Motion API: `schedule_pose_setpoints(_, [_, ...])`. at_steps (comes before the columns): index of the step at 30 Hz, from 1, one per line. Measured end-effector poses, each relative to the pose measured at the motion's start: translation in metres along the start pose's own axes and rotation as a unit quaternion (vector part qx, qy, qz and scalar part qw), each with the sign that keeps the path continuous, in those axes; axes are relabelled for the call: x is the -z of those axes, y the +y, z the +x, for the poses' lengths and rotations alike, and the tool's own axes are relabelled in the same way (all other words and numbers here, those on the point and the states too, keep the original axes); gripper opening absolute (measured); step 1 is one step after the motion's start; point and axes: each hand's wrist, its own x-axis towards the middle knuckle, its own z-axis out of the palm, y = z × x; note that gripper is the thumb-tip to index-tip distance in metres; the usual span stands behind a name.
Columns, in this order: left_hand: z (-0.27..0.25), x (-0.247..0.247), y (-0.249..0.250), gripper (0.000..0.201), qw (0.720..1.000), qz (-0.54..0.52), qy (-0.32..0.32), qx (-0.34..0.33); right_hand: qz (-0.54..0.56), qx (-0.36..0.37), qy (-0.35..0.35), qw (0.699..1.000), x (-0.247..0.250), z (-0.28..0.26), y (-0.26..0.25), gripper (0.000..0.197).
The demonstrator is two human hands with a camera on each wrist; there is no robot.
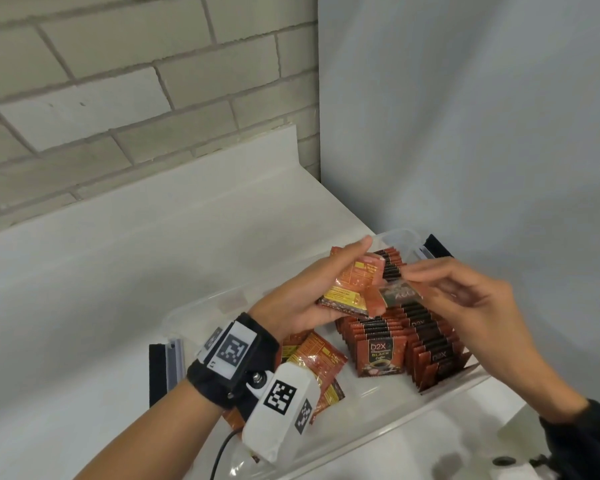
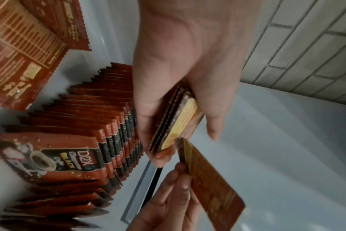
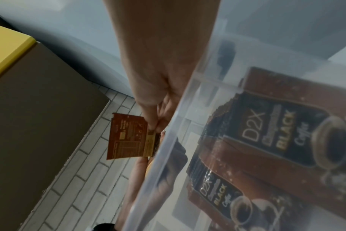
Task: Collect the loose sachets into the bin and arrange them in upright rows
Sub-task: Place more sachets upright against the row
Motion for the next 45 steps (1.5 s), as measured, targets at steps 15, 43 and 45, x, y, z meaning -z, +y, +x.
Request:
schedule_pose_setpoints(15, [0.001,0.0,0.0,0.03,0.993,-0.004,0.01,-0.115,0.046,-0.055,-0.027,0.997,0.0,0.004,0.005,0.025])
schedule_pose_setpoints(43, [0.002,0.001,0.004,0.02,0.977,-0.123,0.056,-0.164,-0.465,0.028,-0.296,0.834,0.001,-0.001,0.007,0.008])
schedule_pose_setpoints(45, [0.002,0.002,0.003,0.021,0.977,-0.127,0.051,-0.163,-0.486,0.018,-0.31,0.817,-0.002,0.001,0.004,0.013])
